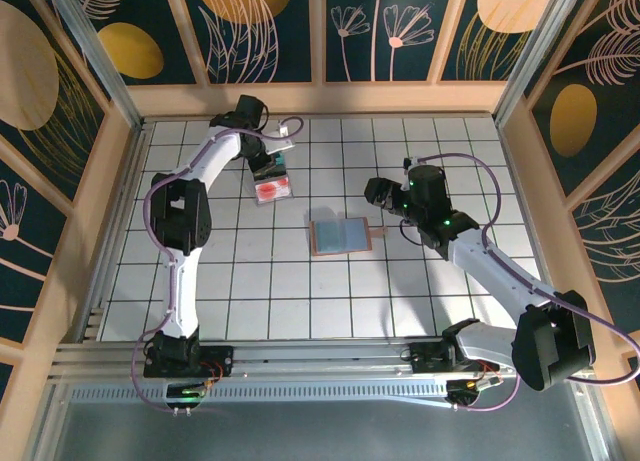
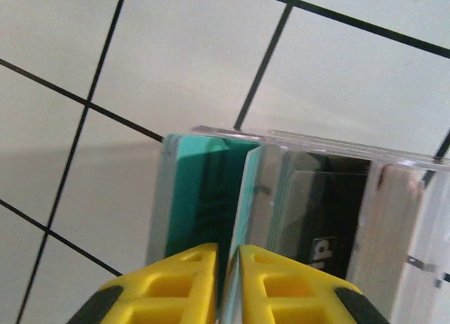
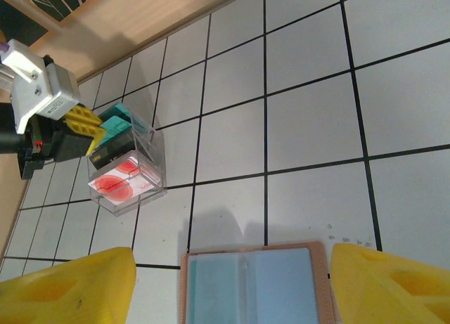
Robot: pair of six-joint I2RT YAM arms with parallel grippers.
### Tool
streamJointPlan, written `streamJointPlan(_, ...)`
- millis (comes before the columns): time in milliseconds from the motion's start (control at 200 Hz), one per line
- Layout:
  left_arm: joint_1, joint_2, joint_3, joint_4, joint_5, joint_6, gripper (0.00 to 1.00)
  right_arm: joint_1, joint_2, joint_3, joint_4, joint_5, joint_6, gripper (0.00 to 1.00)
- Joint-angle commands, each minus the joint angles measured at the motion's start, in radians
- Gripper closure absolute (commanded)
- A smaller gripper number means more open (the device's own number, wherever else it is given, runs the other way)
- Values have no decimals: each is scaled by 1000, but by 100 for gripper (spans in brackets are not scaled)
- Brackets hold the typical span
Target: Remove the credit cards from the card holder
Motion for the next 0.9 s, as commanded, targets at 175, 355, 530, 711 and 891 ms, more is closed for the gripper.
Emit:
streamJointPlan(175,-5,9,97,-54,-87,-50,75,16,18,22,30,-6,7,27)
streamJointPlan(355,-6,-49,100,-43,-98,-78,75,30,41,37,1,11,1,30)
streamJointPlan(530,-5,-184,11,16,-42,-156,71,85,111,81,-101,80,-11,40)
streamJointPlan(711,-6,-397,-243,228,-14,-296,52,167,181,115,-182,158,-15,42)
streamJointPlan(891,-6,-606,-497,453,-34,-466,26,228,231,126,-202,177,-2,43)
